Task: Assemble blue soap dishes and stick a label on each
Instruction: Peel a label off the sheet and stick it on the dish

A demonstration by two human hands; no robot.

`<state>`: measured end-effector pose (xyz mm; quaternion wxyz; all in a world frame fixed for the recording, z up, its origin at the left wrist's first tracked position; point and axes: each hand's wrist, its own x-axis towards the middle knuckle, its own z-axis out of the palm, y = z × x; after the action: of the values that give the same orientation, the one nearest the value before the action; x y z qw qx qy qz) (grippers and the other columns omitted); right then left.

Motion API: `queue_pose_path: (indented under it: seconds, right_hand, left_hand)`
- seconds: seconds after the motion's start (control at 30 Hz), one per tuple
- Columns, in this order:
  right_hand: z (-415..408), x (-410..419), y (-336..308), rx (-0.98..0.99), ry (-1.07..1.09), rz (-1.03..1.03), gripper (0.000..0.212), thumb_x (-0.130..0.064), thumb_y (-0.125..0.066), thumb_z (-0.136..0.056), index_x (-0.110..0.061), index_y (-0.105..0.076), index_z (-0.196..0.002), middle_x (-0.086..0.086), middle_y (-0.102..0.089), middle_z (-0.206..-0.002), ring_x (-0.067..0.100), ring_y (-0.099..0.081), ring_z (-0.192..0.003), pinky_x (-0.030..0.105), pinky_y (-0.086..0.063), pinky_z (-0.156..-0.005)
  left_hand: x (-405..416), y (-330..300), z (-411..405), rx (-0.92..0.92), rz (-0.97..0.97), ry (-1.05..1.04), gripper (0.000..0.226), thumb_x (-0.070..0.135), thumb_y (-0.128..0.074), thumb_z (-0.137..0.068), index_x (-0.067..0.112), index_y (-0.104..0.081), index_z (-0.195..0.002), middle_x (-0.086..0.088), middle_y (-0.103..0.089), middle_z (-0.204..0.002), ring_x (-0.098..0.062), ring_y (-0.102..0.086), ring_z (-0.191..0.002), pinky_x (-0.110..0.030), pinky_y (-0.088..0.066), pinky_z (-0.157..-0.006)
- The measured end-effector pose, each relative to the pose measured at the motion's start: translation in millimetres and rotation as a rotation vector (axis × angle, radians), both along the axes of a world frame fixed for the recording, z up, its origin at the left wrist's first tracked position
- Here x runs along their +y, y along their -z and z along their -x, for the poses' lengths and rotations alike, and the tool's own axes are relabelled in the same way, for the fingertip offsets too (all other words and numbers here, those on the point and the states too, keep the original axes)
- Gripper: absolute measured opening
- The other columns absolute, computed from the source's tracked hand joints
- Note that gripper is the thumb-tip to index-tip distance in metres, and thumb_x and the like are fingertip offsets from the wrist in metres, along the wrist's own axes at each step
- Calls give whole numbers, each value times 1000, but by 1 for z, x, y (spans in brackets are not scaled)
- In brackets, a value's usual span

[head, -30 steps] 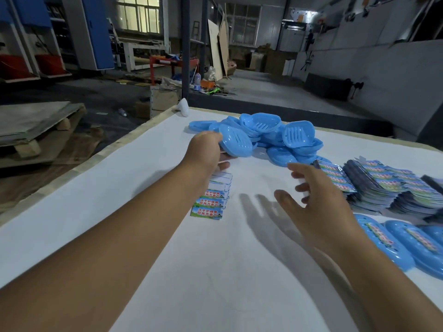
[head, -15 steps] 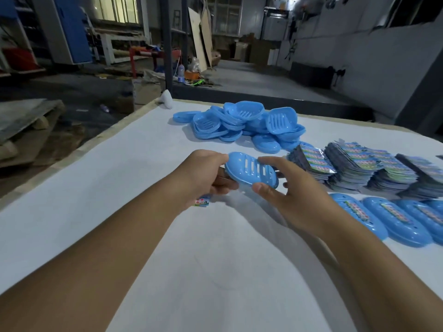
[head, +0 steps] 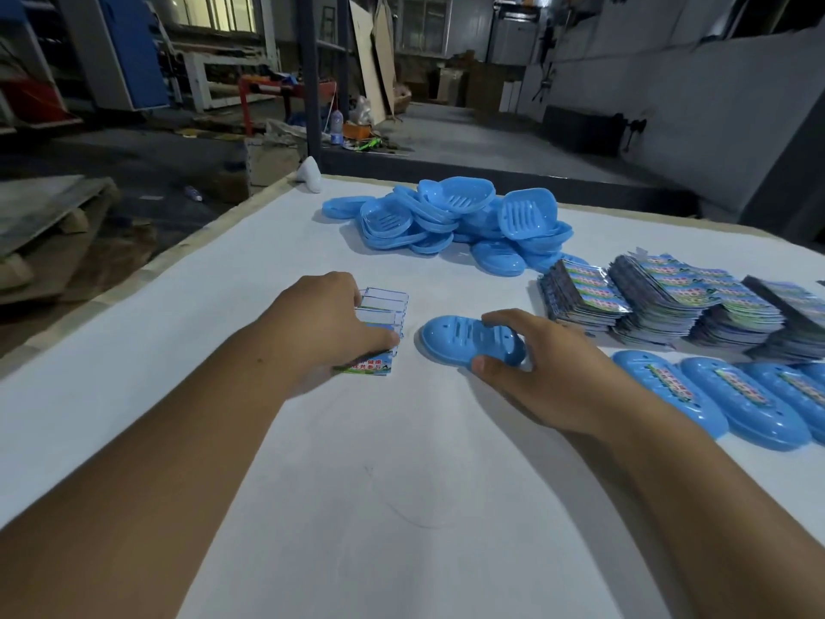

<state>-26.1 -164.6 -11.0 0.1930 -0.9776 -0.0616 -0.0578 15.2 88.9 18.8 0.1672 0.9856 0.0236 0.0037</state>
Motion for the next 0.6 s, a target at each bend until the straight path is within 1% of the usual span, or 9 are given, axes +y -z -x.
queue_pose_path:
  seconds: [0.07, 0.1, 0.2, 0.3, 0.33, 0.4, 0.47, 0.53, 0.6]
  right_hand:
    - [2, 2, -1, 6, 0, 9, 68, -69, -58, -86, -41, -40, -145, -3, -59, -134, 28, -51, -121, 35, -39, -94]
    - [2, 3, -1, 8, 1, 7, 71, -70, -58, -85, -41, -38, -147, -2, -58, -137, 28, -50, -123, 35, -39, -95]
    - [4, 4, -3, 17, 9, -31, 77, -72, -58, -83, -38, -36, -149, 1, -54, -142, 29, -48, -130, 41, -40, -107]
    - [5, 3, -4, 26, 19, -39, 78, -73, -58, -82, -37, -37, -149, 0, -52, -143, 28, -46, -131, 44, -41, -108]
    - [5, 4, -4, 19, 23, -47, 78, -73, -58, -82, -38, -38, -148, -1, -52, -143, 28, -46, -132, 44, -41, -107]
    - [6, 5, -6, -25, 32, -86, 74, -71, -57, -81, -38, -42, -146, -4, -52, -140, 26, -44, -132, 42, -41, -106]
    - [7, 8, -9, -136, 26, -164, 63, -63, -61, -84, -35, -52, -140, -9, -57, -134, 17, -47, -127, 37, -42, -103]
    - [8, 12, -12, -243, 8, -324, 42, -48, -68, -88, -33, -63, -127, -15, -66, -118, 4, -56, -107, 28, -45, -92]
    - [9, 18, -17, -236, -23, -562, 27, -34, -73, -90, -30, -69, -116, -16, -74, -97, 1, -65, -87, 23, -51, -80]
  left_hand:
    - [0, 1, 0, -5, 3, 8, 76, 67, -81, -68, 28, -54, -128, 6, -61, -109, -11, -53, -86, -24, -34, -54]
    - [0, 0, 0, -7, 17, 10, 76, 64, -83, -68, 28, -54, -129, 5, -62, -116, -12, -53, -90, -25, -34, -56]
    - [2, -2, -1, -4, 102, 5, 71, 53, -87, -69, 29, -54, -127, 6, -59, -110, -13, -56, -95, -27, -36, -59]
    - [3, -1, -5, -47, 176, -17, 58, 37, -86, -77, 28, -55, -124, 5, -65, -110, -13, -63, -93, -26, -44, -61]
    - [3, 0, -7, -72, 245, -34, 48, 31, -84, -80, 29, -58, -121, 4, -68, -110, -13, -66, -91, -28, -51, -64]
    - [1, 0, -9, -97, 476, -69, 28, 24, -80, -84, 32, -64, -106, 3, -72, -101, -13, -73, -81, -30, -60, -64]
    - [-3, -4, -9, -104, 708, -70, 17, 23, -80, -85, 34, -68, -92, 8, -74, -90, -10, -74, -71, -25, -59, -56]
    - [-9, -8, -6, -103, 908, -14, 13, 23, -81, -84, 31, -72, -87, 11, -76, -77, -5, -74, -66, -21, -56, -52]
    - [-18, -11, 0, -63, 1078, 51, 9, 21, -81, -84, 27, -74, -88, 11, -77, -75, -1, -73, -68, -25, -56, -61]
